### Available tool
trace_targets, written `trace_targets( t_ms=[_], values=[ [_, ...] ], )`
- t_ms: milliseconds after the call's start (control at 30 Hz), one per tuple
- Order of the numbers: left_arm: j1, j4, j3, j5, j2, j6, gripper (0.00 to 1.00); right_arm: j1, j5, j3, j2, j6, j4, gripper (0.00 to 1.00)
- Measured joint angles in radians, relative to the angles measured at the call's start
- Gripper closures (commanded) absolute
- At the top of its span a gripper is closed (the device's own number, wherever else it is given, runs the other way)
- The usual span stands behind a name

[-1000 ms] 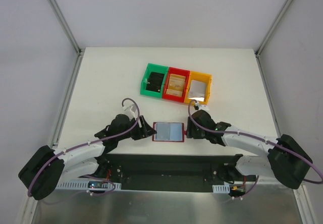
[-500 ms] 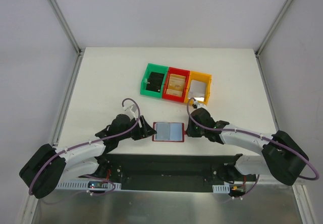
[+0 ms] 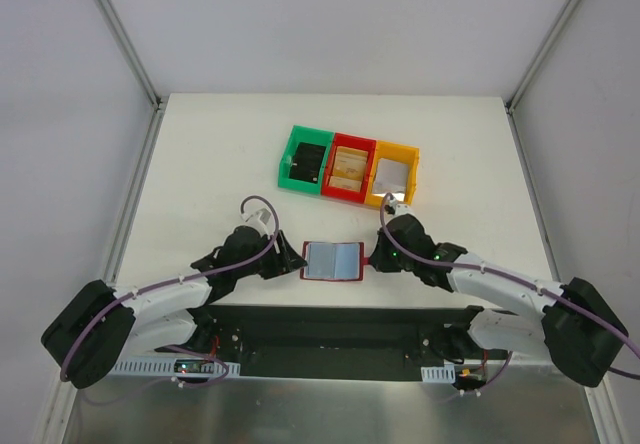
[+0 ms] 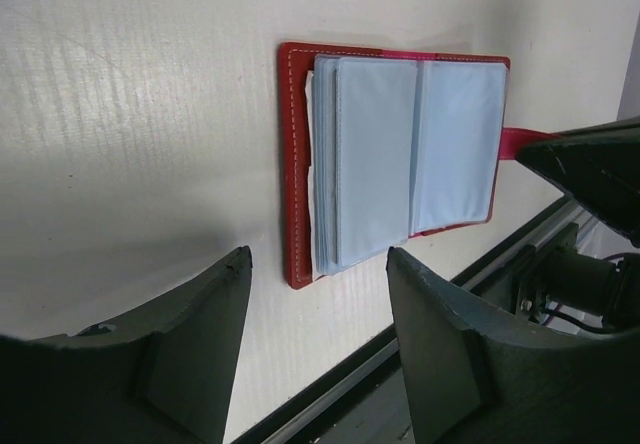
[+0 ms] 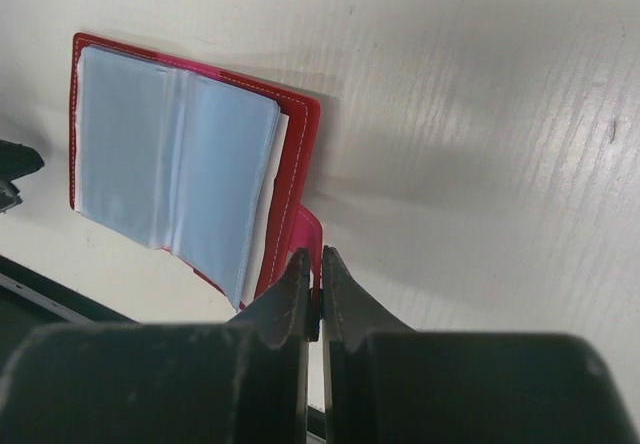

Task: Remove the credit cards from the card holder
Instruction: Remove the credit card from the card holder.

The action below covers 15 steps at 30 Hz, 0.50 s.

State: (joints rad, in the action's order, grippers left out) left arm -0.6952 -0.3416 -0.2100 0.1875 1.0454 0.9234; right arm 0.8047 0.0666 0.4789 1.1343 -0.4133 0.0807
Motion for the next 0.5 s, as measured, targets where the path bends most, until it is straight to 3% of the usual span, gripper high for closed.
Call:
trace_targets(
  t_ms=[233, 500],
  values=[
    [0.0, 0.044, -0.035, -0.036, 0.023, -0.006, 0.59, 0.019, -0.004, 0.0, -0.043, 0.005, 0.029, 1.0],
    [-0.014, 0.074, -0.119, -0.041, 0.093, -0.039, 0.51, 0.034, -0.004, 0.0, -0.043, 0.007, 0.04, 1.0]
  ],
)
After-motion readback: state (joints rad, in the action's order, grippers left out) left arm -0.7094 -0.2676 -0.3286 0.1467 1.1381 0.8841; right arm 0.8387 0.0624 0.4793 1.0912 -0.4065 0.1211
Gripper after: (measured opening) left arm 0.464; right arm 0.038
